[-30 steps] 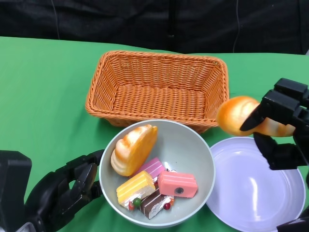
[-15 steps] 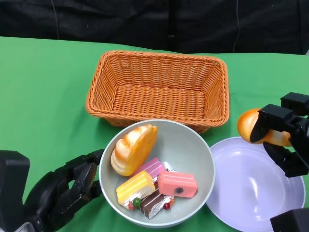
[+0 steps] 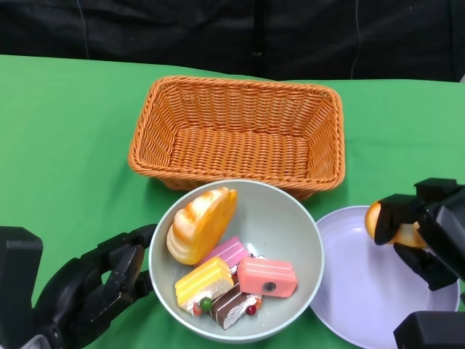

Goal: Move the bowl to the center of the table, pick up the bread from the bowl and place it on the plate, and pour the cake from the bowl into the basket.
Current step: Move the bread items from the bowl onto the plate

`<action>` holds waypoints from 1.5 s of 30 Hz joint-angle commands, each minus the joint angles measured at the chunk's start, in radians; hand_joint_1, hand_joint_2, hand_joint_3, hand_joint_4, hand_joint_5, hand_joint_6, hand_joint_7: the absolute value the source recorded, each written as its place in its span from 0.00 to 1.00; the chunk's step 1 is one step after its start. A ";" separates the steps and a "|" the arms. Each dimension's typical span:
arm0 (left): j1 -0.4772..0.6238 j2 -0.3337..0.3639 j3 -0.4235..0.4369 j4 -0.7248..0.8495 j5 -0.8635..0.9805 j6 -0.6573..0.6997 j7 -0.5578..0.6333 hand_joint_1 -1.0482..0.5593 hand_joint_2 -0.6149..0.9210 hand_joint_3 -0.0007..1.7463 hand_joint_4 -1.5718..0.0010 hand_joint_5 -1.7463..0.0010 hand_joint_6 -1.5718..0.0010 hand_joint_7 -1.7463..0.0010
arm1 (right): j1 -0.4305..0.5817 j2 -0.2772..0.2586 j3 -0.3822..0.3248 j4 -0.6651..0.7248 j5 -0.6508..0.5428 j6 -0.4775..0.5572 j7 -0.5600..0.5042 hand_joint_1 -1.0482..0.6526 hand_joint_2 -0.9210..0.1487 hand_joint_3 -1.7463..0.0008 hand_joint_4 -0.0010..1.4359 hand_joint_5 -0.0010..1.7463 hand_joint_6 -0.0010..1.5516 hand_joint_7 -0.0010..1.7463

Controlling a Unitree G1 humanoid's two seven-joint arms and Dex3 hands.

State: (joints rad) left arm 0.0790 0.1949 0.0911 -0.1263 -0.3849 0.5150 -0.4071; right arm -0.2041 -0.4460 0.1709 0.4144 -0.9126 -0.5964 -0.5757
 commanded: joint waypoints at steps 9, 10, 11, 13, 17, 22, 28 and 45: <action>0.006 0.017 0.007 -0.010 -0.004 0.002 -0.005 0.20 1.00 0.36 0.92 0.64 0.81 1.00 | -0.016 -0.047 0.033 0.004 0.062 0.000 0.036 0.62 0.80 0.15 0.77 0.85 0.72 0.64; 0.005 0.019 0.007 -0.009 -0.004 0.000 -0.007 0.20 1.00 0.36 0.92 0.64 0.81 1.00 | -0.009 -0.052 0.040 -0.003 0.094 -0.006 0.095 0.57 0.56 0.42 0.69 0.72 0.65 0.45; 0.005 0.020 0.007 -0.008 -0.004 -0.001 -0.009 0.20 1.00 0.36 0.92 0.64 0.81 1.00 | -0.004 -0.057 0.045 -0.010 0.118 -0.010 0.138 0.56 0.41 0.59 0.66 0.66 0.66 0.31; 0.006 0.021 0.008 -0.008 -0.004 0.001 -0.009 0.20 1.00 0.36 0.92 0.64 0.81 1.00 | 0.006 -0.073 0.054 -0.036 0.197 -0.009 0.276 0.53 0.20 0.81 0.53 0.49 0.58 0.10; 0.006 0.024 0.008 -0.008 -0.005 0.005 -0.008 0.20 1.00 0.35 0.93 0.64 0.81 1.00 | 0.029 -0.097 0.057 -0.102 0.272 0.035 0.454 0.42 0.04 0.96 0.34 0.26 0.38 0.01; 0.006 0.025 0.008 -0.008 -0.006 0.006 -0.008 0.20 1.00 0.35 0.93 0.64 0.81 1.00 | 0.047 -0.102 0.048 -0.154 0.301 0.076 0.541 0.35 0.00 0.99 0.24 0.17 0.28 0.00; 0.005 0.027 0.006 -0.007 -0.008 0.004 -0.008 0.20 1.00 0.35 0.93 0.63 0.81 1.00 | 0.064 -0.112 0.047 -0.210 0.338 0.116 0.629 0.32 0.00 0.98 0.21 0.14 0.24 0.00; 0.003 0.031 0.003 -0.008 -0.005 0.003 -0.008 0.20 1.00 0.36 0.93 0.63 0.81 1.00 | 0.123 -0.138 0.015 -0.434 0.435 0.234 0.872 0.11 0.00 0.90 0.01 0.06 0.07 0.00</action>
State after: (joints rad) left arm 0.0786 0.2065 0.0902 -0.1288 -0.3915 0.5168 -0.4072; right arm -0.0894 -0.5640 0.2035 0.0083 -0.4762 -0.3586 0.3023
